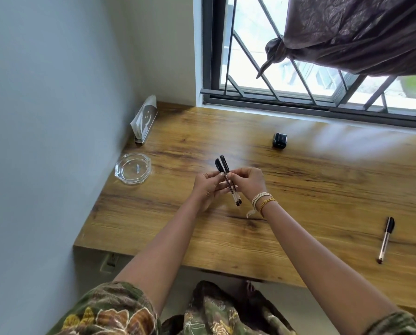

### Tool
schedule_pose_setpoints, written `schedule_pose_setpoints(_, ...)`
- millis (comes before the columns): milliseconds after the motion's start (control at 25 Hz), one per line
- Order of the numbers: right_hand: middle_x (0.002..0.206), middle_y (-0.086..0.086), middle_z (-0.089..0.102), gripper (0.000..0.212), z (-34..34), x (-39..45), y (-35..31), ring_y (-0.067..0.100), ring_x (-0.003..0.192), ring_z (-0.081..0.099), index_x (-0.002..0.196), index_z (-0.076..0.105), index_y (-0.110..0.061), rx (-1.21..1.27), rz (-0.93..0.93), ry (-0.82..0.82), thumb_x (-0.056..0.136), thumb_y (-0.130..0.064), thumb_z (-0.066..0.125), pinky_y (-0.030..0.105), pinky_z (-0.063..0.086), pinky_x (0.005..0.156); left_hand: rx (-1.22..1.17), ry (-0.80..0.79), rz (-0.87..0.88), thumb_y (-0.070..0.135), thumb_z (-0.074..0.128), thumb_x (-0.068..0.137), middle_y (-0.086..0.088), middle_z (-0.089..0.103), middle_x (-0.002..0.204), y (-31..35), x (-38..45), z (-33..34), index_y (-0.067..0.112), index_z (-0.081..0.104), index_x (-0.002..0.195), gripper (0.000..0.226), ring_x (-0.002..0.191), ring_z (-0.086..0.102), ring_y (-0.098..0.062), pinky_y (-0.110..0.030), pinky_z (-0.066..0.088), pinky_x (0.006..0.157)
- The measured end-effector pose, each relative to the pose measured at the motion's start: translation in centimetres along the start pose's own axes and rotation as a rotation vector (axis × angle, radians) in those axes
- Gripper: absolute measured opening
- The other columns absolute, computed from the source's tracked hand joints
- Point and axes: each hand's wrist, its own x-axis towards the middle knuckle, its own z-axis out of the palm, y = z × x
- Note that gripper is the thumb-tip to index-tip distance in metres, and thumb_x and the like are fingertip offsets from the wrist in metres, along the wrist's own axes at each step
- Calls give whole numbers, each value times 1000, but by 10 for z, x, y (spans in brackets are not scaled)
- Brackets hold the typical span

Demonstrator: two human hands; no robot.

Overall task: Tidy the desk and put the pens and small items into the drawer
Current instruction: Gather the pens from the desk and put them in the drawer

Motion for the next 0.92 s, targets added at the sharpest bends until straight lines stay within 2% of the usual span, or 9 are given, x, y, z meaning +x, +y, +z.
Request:
schedule_pose_setpoints(200, 75, -1, 74, 7, 9, -21, 1, 16, 72, 70, 74, 73, -24, -86, -35, 95, 79, -19, 74, 29, 57, 69, -14, -18, -23, 1, 48, 98, -15, 66, 84, -2, -10, -4, 1, 61, 92, 14, 61, 70, -17, -32, 60, 66)
schedule_pose_setpoints(240, 77, 0, 75, 2, 9, -24, 2, 18, 74, 71, 78, 74, -22, -95, -37, 103, 79, -20, 74, 30, 58, 71, -12, -26, -24, 2, 50, 97, -14, 67, 84, -4, -12, -4, 2, 62, 91, 14, 64, 70, -17, -33, 60, 69)
schedule_pose_setpoints(320, 82, 4, 76, 7, 7, -29, 3, 19, 80, 72, 85, 76, -15, -114, -46, 97, 80, -19, 74, 34, 59, 77, 13, -39, -16, 5, 57, 95, -13, 67, 82, -6, -17, -5, 4, 64, 90, 9, 69, 68, -19, -34, 58, 75)
schedule_pose_setpoints(480, 85, 6, 76, 11, -4, -34, 7, 21, 84, 72, 89, 77, -12, -129, -55, 41, 81, -14, 72, 41, 59, 82, 63, -40, 5, 7, 64, 90, -6, 70, 73, -11, -21, -3, 6, 66, 89, 3, 64, 70, -16, -28, 59, 67)
schedule_pose_setpoints(640, 86, 10, 75, 10, -28, -38, 17, 25, 85, 71, 89, 76, -11, -118, -38, 57, 80, -15, 74, 47, 58, 82, 75, -11, 3, 9, 65, 90, -8, 72, 77, -24, -25, 16, 6, 67, 90, 3, 68, 70, -17, -33, 58, 75)
schedule_pose_setpoints(760, 83, 7, 75, 8, -59, -45, 31, 21, 80, 70, 87, 76, -14, -188, -38, 122, 80, -17, 74, 41, 58, 81, 60, 18, 8, 8, 65, 90, -10, 72, 79, -38, -31, 42, 5, 66, 89, 3, 67, 72, -16, -32, 59, 70)
schedule_pose_setpoints(920, 77, -2, 71, 6, -114, -60, 59, 14, 77, 66, 83, 75, -17, -314, -5, 281, 80, -21, 71, 26, 51, 70, 67, -22, -21, 4, 65, 89, -14, 71, 77, -62, -45, 86, -1, 63, 89, 5, 61, 72, -17, -32, 61, 61)
